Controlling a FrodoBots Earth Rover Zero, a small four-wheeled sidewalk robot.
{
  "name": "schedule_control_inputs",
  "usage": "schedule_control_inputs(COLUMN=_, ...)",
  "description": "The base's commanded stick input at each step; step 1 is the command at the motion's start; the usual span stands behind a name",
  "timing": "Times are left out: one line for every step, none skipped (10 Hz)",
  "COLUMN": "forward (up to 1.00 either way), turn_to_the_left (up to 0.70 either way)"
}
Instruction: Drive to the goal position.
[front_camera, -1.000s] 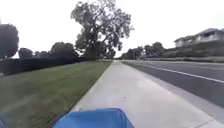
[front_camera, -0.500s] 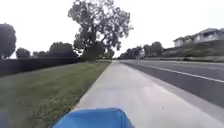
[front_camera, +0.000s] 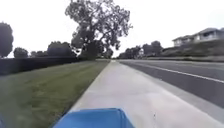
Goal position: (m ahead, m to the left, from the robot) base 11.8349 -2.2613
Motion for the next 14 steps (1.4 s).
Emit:
schedule_control_inputs(forward=1.0, turn_to_the_left=0.0)
schedule_control_inputs(forward=1.0, turn_to_the_left=0.0)
schedule_control_inputs(forward=1.0, turn_to_the_left=0.0)
schedule_control_inputs(forward=1.0, turn_to_the_left=0.0)
schedule_control_inputs(forward=1.0, turn_to_the_left=0.0)
schedule_control_inputs(forward=1.0, turn_to_the_left=0.0)
schedule_control_inputs(forward=1.0, turn_to_the_left=0.0)
schedule_control_inputs(forward=1.0, turn_to_the_left=0.0)
schedule_control_inputs(forward=1.0, turn_to_the_left=0.0)
schedule_control_inputs(forward=1.0, turn_to_the_left=0.18)
schedule_control_inputs(forward=1.0, turn_to_the_left=0.27)
schedule_control_inputs(forward=1.0, turn_to_the_left=0.27)
schedule_control_inputs(forward=1.0, turn_to_the_left=0.22)
schedule_control_inputs(forward=1.0, turn_to_the_left=0.06)
